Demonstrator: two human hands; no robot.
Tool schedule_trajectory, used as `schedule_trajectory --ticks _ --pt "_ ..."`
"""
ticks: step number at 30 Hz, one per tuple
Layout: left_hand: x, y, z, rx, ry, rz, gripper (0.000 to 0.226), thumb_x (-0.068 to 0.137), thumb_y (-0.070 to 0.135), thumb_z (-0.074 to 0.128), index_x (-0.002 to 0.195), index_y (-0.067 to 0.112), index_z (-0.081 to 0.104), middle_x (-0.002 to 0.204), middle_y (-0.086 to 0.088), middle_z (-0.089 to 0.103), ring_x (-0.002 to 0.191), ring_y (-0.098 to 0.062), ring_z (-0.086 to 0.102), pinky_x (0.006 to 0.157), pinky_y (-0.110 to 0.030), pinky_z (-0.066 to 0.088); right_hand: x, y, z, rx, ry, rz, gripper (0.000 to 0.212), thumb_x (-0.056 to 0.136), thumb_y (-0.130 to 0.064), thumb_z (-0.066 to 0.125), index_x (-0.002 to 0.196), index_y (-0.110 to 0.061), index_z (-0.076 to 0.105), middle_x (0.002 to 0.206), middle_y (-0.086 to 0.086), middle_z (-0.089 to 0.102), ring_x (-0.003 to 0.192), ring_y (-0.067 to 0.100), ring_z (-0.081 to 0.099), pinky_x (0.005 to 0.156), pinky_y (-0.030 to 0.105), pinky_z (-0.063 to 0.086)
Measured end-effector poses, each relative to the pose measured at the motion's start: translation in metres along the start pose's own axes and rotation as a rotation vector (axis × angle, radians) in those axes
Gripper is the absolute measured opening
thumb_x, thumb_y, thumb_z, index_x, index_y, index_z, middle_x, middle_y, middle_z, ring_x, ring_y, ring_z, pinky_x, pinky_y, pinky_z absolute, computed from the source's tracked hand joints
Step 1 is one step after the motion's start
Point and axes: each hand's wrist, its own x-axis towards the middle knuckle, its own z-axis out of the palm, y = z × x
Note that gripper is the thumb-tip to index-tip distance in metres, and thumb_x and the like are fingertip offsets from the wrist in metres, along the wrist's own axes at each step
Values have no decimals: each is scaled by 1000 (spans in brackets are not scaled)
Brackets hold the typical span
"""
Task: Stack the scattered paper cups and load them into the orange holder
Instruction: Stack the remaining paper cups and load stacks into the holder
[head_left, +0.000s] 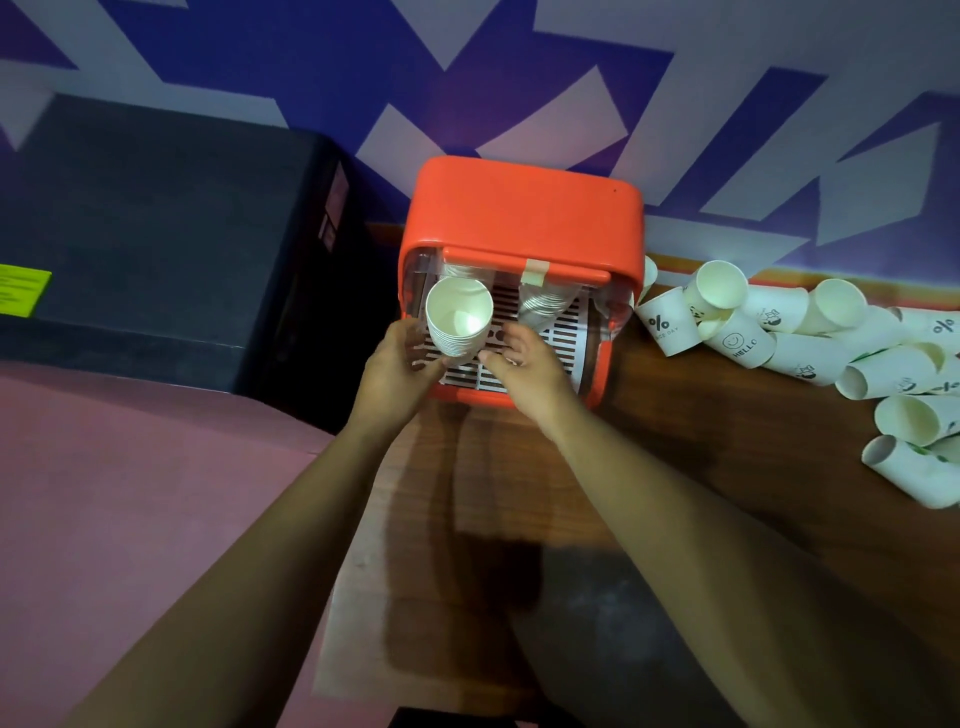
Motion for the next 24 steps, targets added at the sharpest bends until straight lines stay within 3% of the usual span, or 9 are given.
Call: schedule_trajectory --ticks 2,4,6,9,12,17,24 --pt "-17 5 -2 18 43 -32 46 94 18 75 134 11 55 115 5 62 98 -5 62 77 -8 44 -14 2 -20 -25 32 -27 52 94 -24 66 142 -15 47 145 4 51 130 16 51 104 32 44" --pt "-35 5 1 18 33 -62 31 94 22 74 121 16 60 104 6 65 89 1 61 78 -15 48 -32 9 -45 -55 59 -37 45 94 -22 64 137 -14 52 139 1 56 121 9 54 97 24 43" --pt "-51 12 10 19 -23 -86 22 92 30 74 108 22 62 96 8 68 89 -9 66 82 -28 51 -49 20 -76 -107 105 -19 43 93 -22 64 134 -14 55 135 1 59 118 9 55 93 23 43" --pt "-64 34 37 22 -147 -63 14 93 26 73 100 17 64 93 4 69 86 -14 65 79 -28 47 -66 41 -125 -171 189 28 44 93 -24 65 135 -15 56 135 1 59 123 13 56 100 29 45" --pt "-67 68 77 59 -242 7 14 95 20 72 103 13 64 93 3 67 84 -13 64 74 -24 45 -72 60 -174 -198 275 62 43 92 -27 65 132 -15 56 134 4 60 123 17 57 104 39 48" --pt "-50 127 152 140 -366 154 36 92 29 73 120 10 59 115 -7 67 100 -24 67 89 -40 56 -57 73 -244 -260 374 60 44 93 -25 63 134 -11 54 135 9 58 124 22 55 106 39 45" --pt "-6 183 241 246 -272 175 57 94 30 71 142 9 47 144 -15 53 130 -30 54 109 -41 45 -5 77 -309 -375 362 6 47 95 -19 56 140 -12 45 141 10 52 127 27 52 106 38 43"
